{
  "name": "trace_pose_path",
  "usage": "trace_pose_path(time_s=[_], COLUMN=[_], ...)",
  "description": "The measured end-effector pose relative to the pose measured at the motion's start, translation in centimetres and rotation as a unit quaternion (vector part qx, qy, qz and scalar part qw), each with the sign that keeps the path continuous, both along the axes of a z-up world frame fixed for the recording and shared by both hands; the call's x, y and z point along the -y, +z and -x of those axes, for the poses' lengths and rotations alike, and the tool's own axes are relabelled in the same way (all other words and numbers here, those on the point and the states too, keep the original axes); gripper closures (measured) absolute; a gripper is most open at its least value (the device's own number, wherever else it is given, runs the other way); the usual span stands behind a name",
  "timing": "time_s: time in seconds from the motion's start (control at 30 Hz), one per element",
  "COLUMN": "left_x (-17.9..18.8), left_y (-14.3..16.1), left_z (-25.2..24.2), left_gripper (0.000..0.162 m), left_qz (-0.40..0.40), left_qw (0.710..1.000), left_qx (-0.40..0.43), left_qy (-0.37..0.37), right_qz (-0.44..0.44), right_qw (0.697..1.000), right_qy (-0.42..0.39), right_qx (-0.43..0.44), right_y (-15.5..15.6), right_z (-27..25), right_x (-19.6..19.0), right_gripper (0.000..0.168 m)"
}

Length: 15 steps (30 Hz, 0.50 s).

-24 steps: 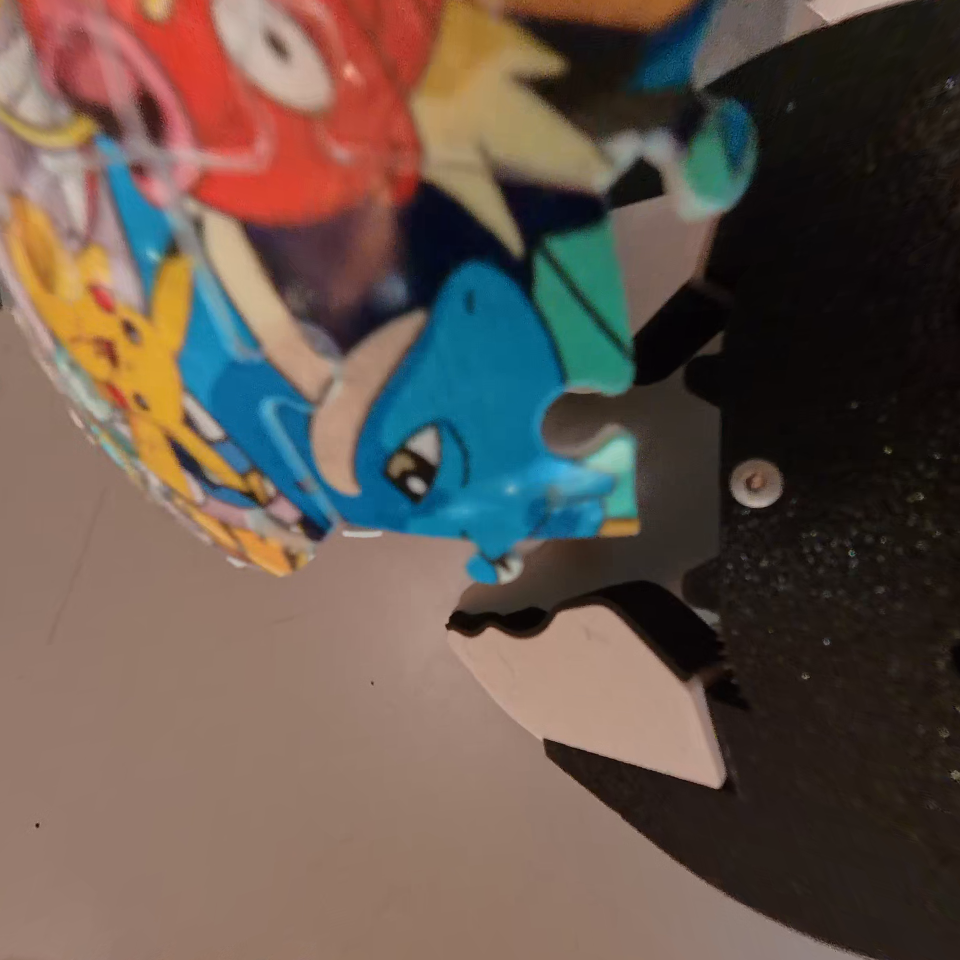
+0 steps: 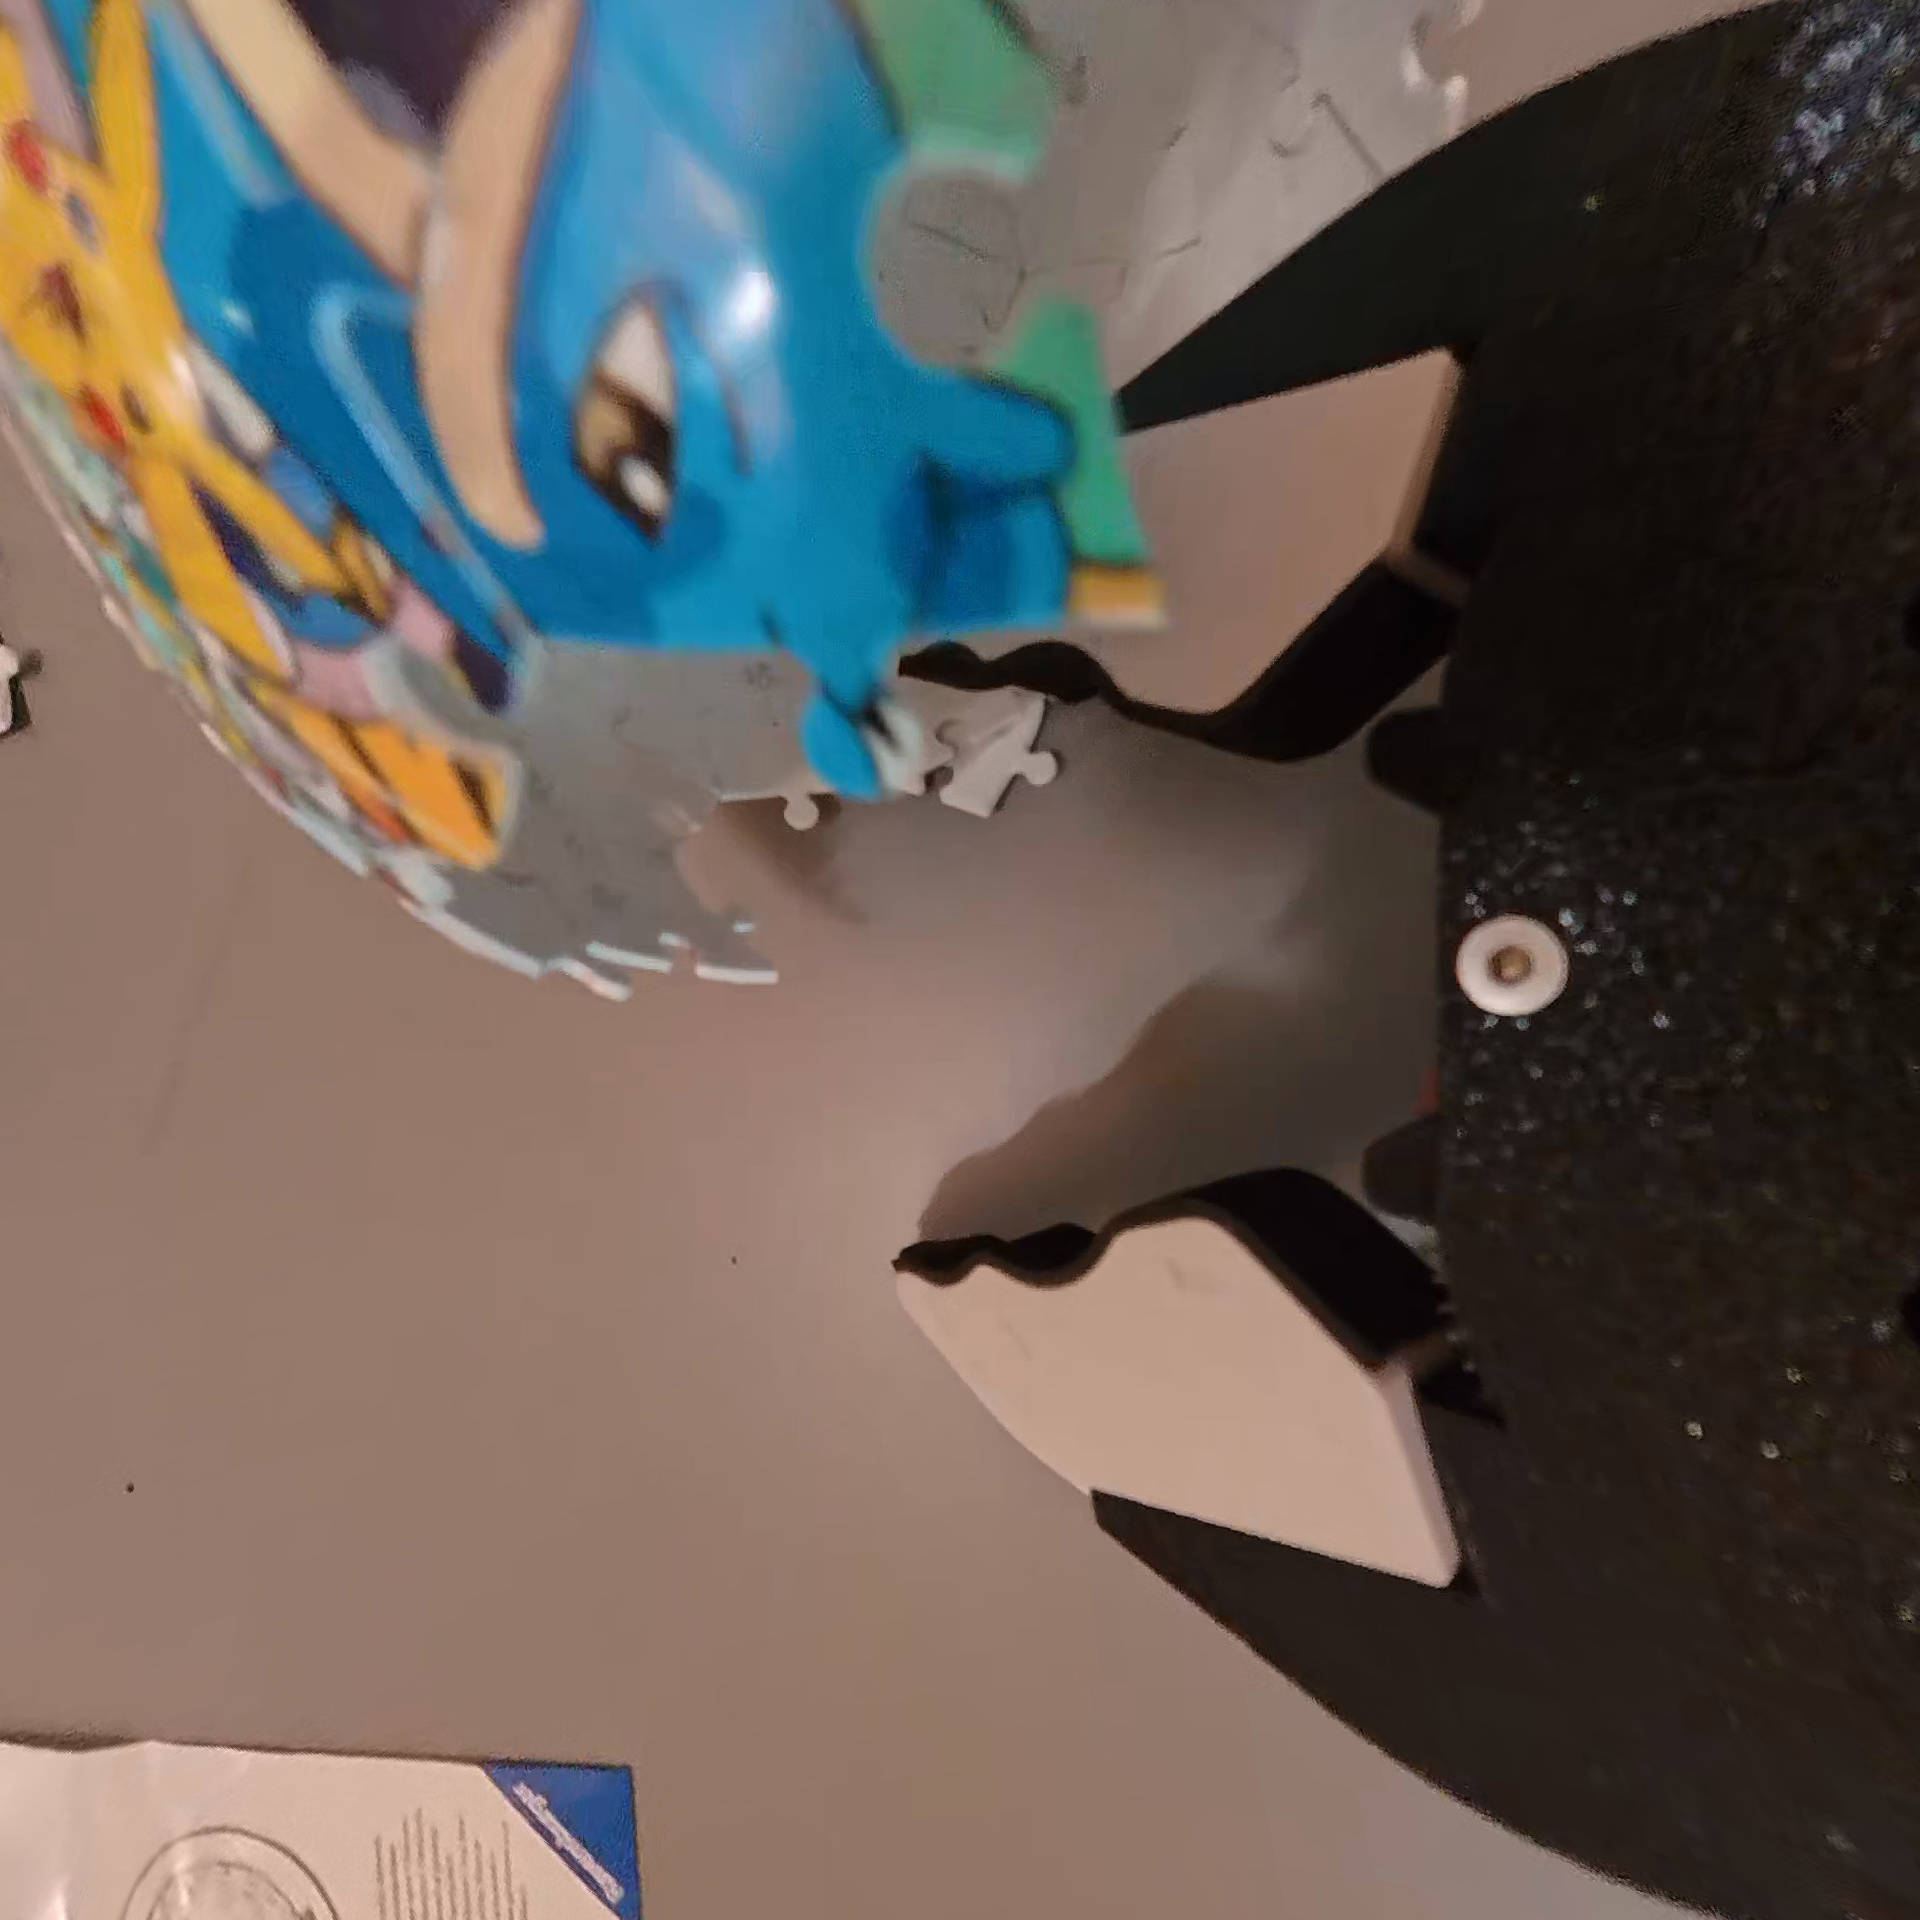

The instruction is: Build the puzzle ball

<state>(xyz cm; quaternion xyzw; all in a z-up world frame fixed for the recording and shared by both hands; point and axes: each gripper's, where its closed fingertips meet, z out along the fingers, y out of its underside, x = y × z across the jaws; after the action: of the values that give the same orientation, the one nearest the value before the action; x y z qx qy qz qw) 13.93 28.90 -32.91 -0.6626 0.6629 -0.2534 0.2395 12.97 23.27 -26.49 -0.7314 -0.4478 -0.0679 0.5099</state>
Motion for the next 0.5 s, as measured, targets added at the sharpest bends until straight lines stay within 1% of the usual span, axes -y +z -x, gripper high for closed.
trace_pose_path(time_s=[0.1,0.2,0.33,0.43,0.47,0.5], left_x=[0.1,-0.7,-2.3,-3.7,-3.7,-3.5], left_y=[-0.2,-0.3,-0.2,-0.1,0.0,0.0], left_z=[-0.6,-0.5,0.3,0.8,0.7,0.7], left_gripper=[0.058,0.057,0.062,0.079,0.079,0.074], left_qz=[-0.003,0.012,0.029,0.025,0.033,0.04], left_qw=[1.0,0.999,0.993,0.986,0.985,0.985], left_qx=[-0.001,-0.005,0.003,0.017,0.022,0.023], left_qy=[0.003,0.045,0.118,0.166,0.171,0.166], right_qz=[-0.002,-0.003,-0.005,-0.007,-0.007,-0.008], right_qw=[1.0,1.0,1.0,1.0,1.0,1.0], right_qy=[0.001,-0.001,-0.003,-0.002,-0.002,-0.003], right_qx=[0.004,0.009,0.001,-0.003,-0.001,0.001], right_y=[0.0,0.1,0.1,0.1,0.1,0.1], right_z=[0.2,0.2,0.1,0.1,0.1,0.1], right_x=[-0.1,-0.2,-0.2,-0.2,-0.2,-0.2], right_gripper=[0.041,0.041,0.041,0.041,0.041,0.041])
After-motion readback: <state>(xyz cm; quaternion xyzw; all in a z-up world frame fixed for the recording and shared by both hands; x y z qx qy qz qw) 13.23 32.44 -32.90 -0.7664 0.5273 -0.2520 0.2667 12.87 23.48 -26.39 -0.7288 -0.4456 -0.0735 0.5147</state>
